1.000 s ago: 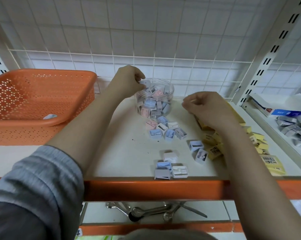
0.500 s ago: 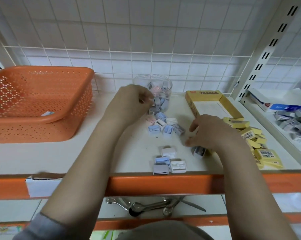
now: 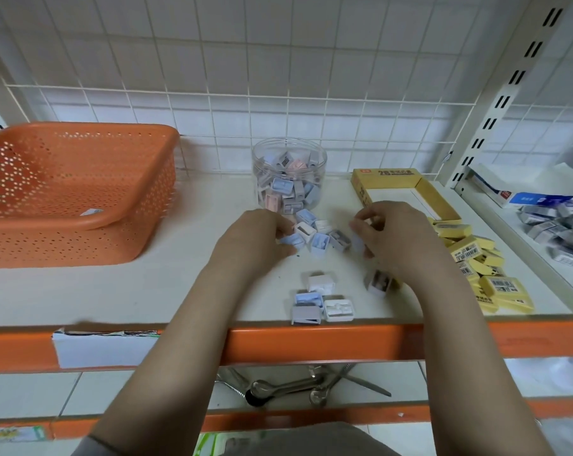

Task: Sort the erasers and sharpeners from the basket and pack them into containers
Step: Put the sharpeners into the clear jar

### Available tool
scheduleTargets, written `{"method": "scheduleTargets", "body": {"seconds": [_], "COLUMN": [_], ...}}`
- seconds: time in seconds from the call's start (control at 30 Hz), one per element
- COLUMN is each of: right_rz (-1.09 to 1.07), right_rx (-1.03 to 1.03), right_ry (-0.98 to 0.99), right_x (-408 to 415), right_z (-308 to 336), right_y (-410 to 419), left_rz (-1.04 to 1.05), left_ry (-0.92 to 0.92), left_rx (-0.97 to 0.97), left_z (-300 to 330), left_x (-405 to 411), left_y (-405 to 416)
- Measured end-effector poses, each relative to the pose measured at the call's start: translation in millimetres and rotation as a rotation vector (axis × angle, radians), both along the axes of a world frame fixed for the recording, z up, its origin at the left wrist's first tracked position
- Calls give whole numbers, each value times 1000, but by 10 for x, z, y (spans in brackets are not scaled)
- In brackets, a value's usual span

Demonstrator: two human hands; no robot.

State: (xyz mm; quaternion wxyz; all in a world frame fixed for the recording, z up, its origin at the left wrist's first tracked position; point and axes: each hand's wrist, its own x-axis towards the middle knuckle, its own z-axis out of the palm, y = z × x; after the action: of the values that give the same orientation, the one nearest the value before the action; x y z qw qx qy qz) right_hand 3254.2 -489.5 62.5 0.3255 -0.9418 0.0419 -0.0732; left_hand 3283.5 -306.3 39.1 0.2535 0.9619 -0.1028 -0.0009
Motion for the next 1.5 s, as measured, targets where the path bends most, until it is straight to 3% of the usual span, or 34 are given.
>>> {"method": "scheduleTargets", "body": {"seconds": [0.17,0.37,0.53,0.7,0.9,1.07,1.23,1.5], "right_rz": [36,129,130,155,102,74,95,75], "right_rx": [132,202,44,23,143,13,-44,-148], "right_ry": [-94,-166,-122,-91,-183,13,172,147], "right_x": [196,746,1135,1117,838,510,294,236], "right_z": [154,414,359,260,207,103,-4,-103], "right_y": [101,345,382,346,237,46,-30,59], "left_rz": [21,74,79,68,5,25,23,-13], "left_ry": [-34,-88,-204,-321,-269,-225,-282,-234], "left_rx": [37,-178,-259,-172,-90,-53,-173,-260], "left_z": [-28,46,316,758,811,731,705,571], "left_x": [-37,-128,-161,221,927,1202,1127,288], "left_y": [61,224,314,335,178,91,48,53]}}
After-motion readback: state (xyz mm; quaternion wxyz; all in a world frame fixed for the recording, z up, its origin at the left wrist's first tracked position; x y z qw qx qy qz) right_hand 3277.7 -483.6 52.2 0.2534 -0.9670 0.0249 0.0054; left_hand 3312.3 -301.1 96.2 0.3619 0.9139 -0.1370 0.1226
